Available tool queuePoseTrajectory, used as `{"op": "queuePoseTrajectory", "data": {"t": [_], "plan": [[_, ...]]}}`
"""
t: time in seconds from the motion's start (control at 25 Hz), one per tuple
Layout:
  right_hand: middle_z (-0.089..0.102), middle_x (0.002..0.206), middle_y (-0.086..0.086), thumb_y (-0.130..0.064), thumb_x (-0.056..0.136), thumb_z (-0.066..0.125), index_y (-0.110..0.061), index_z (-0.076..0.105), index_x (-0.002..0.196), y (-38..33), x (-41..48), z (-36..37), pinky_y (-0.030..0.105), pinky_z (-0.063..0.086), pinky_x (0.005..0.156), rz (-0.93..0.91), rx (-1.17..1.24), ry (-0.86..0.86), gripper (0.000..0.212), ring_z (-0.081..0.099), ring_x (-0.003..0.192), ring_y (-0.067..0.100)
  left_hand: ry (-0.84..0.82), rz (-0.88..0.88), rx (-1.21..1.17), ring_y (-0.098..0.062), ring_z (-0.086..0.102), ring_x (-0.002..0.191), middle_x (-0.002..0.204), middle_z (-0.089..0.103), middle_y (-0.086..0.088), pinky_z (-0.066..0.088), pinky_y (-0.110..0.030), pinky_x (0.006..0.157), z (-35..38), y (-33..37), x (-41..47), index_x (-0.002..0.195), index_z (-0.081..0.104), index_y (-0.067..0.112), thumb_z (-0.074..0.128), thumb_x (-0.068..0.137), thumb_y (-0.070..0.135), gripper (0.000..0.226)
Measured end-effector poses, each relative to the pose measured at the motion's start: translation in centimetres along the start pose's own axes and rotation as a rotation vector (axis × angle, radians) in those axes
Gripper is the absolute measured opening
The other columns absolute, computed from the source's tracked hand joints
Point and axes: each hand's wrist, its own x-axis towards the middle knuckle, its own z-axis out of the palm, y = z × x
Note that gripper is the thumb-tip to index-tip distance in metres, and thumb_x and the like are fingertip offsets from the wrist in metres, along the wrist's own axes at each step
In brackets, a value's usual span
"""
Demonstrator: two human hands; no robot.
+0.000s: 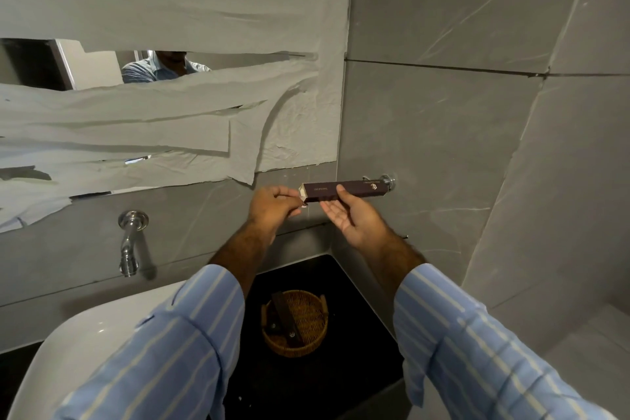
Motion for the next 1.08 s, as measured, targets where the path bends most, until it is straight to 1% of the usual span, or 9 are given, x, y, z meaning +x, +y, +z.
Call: {"op": "queuePoseTrajectory", "data": {"t": [0.08,0.2,0.32,0.44,0.64,0.8,0.88,0.96,1.08], "plan": [[0.066,0.103,0.021,-0.008,0.093,0.06,0.002,0.058,0.108,-0.4,0.1,0.2,0.038,0.058,0.088,-0.093,-0.145,-0.001,0.017,0.065,0.107,0.033,-0.022,-0.114,-0.204,-0.022,0.067,0.073,0.085,0.066,-0.019,0.061,-0.021,0.061,0.3,-0.6,0.0,0.082,0.065,-0.002,0.055,0.086,-0.014,0.016],[0.071,0.107,0.017,-0.011,0.093,0.061,-0.001,0.059,0.11,-1.4,0.1,0.8,0.032,0.062,0.076,-0.243,-0.439,-0.003,0.019,0.072,0.094,0.025,-0.034,-0.331,-0.582,-0.031,0.067,0.082,0.095,0.065,-0.027,0.059,-0.036,0.082,0.7,-1.2,-0.2,0.087,0.059,-0.008,0.04,0.092,-0.01,0.019],[0.072,0.103,0.013,-0.015,0.092,0.063,-0.006,0.062,0.105,-2.5,0.1,1.8,0.03,0.063,0.073,-0.342,-0.698,-0.031,0.015,0.071,0.079,0.016,-0.007,-0.406,-0.8,-0.038,0.065,0.094,0.113,0.063,-0.03,0.052,-0.046,0.09,1.7,-1.4,-1.0,0.115,0.055,-0.011,0.043,0.097,0.004,0.026],[0.07,0.105,0.014,-0.017,0.092,0.063,-0.004,0.062,0.112,-3.3,0.5,2.5,0.037,0.062,0.076,-0.364,-0.88,-0.04,0.024,0.068,0.076,0.016,-0.005,-0.429,-0.925,-0.04,0.062,0.114,0.133,0.058,-0.025,0.051,-0.05,0.099,2.7,-1.7,-1.7,0.136,0.047,-0.001,0.05,0.1,0.018,0.041],[0.071,0.104,0.013,-0.023,0.091,0.064,-0.005,0.062,0.113,-4.5,1.3,1.8,0.042,0.063,0.072,-0.427,-0.861,0.046,0.028,0.07,0.078,0.017,-0.104,-0.361,-0.837,-0.035,0.067,0.11,0.119,0.066,-0.029,0.052,-0.047,0.101,4.2,-1.8,-2.8,0.111,0.061,-0.006,0.064,0.092,0.023,0.035],[0.072,0.098,0.008,-0.025,0.092,0.063,-0.007,0.063,0.111,-5.2,1.3,0.7,0.037,0.063,0.068,-0.409,-0.855,0.023,0.026,0.069,0.071,0.012,-0.162,-0.292,-0.821,-0.032,0.066,0.11,0.116,0.067,-0.025,0.054,-0.043,0.098,4.9,-2.0,-3.0,0.113,0.06,-0.007,0.068,0.09,0.017,0.034],[0.071,0.094,0.006,-0.024,0.093,0.062,-0.006,0.062,0.113,-5.5,1.3,0.5,0.034,0.063,0.065,-0.446,-0.822,0.062,0.027,0.068,0.065,0.009,-0.187,-0.254,-0.769,-0.028,0.067,0.104,0.11,0.066,-0.024,0.057,-0.037,0.091,5.5,-2.4,-2.9,0.111,0.06,-0.008,0.064,0.092,0.01,0.026],[0.071,0.097,0.008,-0.023,0.093,0.061,-0.004,0.061,0.115,-5.7,1.3,0.5,0.037,0.063,0.068,-0.446,-0.819,0.066,0.029,0.067,0.066,0.012,-0.188,-0.212,-0.686,-0.024,0.069,0.091,0.101,0.066,-0.021,0.061,-0.03,0.078,6.0,-2.8,-2.9,0.11,0.06,-0.008,0.059,0.094,0.001,0.019],[0.072,0.1,0.012,-0.025,0.094,0.06,-0.005,0.061,0.115,-6.2,1.4,0.4,0.041,0.063,0.071,-0.461,-0.866,0.1,0.029,0.07,0.074,0.016,-0.181,-0.144,-0.433,-0.021,0.072,0.082,0.096,0.072,-0.016,0.062,-0.028,0.07,6.0,-2.8,-2.8,0.111,0.064,-0.001,0.064,0.091,0.005,0.021]]}}
